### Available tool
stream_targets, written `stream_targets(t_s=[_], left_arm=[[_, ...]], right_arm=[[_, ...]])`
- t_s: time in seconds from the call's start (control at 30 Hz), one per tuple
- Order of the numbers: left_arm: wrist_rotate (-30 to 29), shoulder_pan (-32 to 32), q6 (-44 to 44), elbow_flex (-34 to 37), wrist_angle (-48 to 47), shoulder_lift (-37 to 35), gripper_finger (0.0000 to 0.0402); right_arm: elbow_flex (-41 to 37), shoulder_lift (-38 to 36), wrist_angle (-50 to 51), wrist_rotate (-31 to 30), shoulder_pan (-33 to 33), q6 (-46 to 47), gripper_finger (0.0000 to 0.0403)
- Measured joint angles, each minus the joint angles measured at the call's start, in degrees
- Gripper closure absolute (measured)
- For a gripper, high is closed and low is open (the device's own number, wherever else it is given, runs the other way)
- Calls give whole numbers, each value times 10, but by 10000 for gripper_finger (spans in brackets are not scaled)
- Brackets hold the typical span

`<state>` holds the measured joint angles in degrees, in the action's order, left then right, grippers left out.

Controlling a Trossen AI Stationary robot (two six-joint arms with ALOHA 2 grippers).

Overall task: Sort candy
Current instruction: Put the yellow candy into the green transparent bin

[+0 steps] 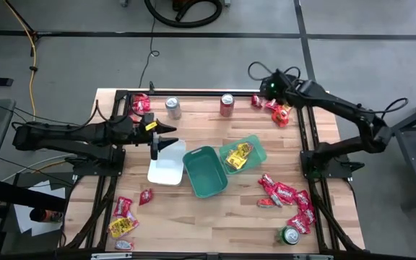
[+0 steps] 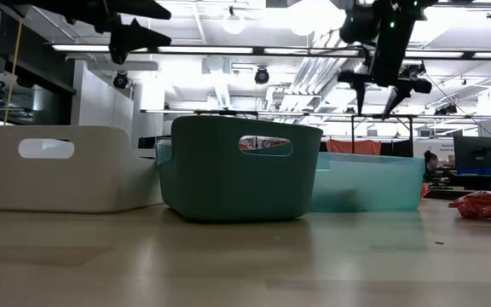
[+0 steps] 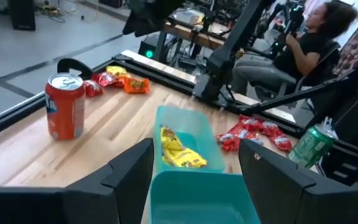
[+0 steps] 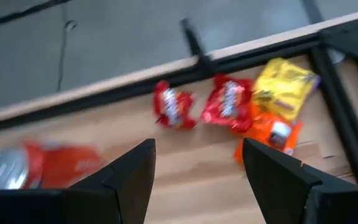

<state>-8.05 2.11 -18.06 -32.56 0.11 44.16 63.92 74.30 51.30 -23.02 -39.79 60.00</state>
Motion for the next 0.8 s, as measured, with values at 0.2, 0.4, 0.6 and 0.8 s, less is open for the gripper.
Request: stream_targets(t_s=[0.2,0.4,0.6,0.8], left_arm=[[-2,0,30,0,-4,6,179],[-73,15,27,0,-5,11,179],[-113,55,2,0,-3,11,179],[-104,109,31,0,-6,28,179]], right_arm=[[0,30,21,8,-95,-19,167],[0,55,19,37,-149,-65,167],[0,90,21,48,-165,-80,167],[-18,92,22,51,-159,-63,167]])
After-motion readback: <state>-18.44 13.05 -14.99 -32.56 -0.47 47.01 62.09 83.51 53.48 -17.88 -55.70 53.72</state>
